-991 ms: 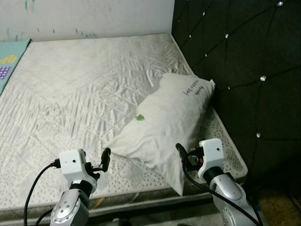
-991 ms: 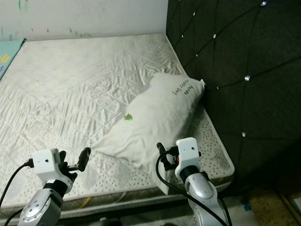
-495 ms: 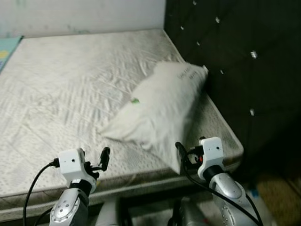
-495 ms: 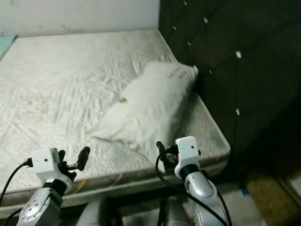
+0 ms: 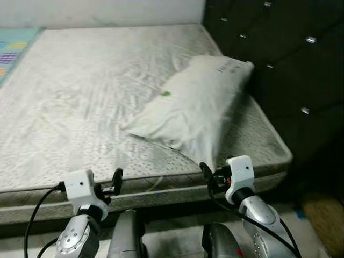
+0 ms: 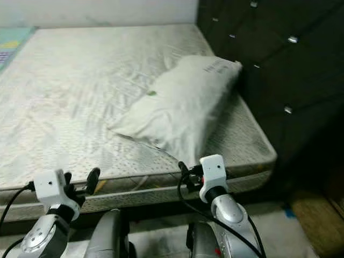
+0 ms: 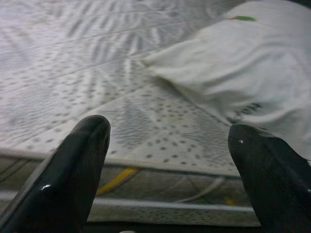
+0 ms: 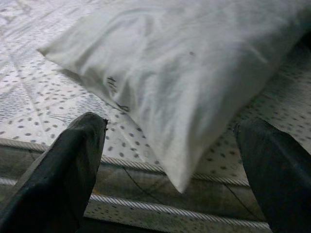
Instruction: Clean up the room
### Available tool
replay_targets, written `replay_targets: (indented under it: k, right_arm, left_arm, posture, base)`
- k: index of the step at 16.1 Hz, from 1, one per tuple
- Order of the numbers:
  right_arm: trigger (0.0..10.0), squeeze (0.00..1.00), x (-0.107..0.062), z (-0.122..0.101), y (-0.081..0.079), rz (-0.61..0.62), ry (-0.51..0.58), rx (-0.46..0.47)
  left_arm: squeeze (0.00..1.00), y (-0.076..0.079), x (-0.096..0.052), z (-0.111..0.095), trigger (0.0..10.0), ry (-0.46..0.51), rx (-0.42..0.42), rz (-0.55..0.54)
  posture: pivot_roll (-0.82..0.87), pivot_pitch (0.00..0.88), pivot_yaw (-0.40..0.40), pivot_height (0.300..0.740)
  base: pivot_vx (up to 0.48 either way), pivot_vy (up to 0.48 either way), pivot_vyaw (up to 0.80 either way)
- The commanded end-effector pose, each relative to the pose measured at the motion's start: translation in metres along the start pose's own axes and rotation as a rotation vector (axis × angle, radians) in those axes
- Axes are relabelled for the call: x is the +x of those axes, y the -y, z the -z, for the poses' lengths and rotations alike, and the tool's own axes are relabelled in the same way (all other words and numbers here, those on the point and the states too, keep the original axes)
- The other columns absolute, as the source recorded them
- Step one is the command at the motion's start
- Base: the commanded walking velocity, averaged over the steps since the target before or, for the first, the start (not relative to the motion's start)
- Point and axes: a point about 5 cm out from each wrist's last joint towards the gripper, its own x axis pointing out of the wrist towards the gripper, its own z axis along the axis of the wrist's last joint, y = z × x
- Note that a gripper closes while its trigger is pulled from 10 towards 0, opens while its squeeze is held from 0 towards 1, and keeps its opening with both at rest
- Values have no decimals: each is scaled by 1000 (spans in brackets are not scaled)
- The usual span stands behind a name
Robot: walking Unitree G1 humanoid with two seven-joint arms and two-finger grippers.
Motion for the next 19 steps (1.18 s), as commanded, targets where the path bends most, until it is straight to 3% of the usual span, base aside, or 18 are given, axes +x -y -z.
replay_targets:
  k: [1,7,19]
  right_arm:
    - [10000,0,1,-2,0,-4,10,-10]
    - [10000,0,4,-3,-1,-11,21,-11]
    - [10000,0,6,-2,-1,-5,22,-28]
  left_arm:
    - [0,1,-1,-3,10000,19,3,7]
    - [0,0,1,-6,10000,40,18,8]
    - [0,2,2,-8,10000,51,13,28]
  posture:
    - [-53,117,9,616]
    - [-54,100,10,606]
    - [-52,112,11,606]
  base:
    - [0,0,0]
    - [0,0,0]
    - [332,0,0]
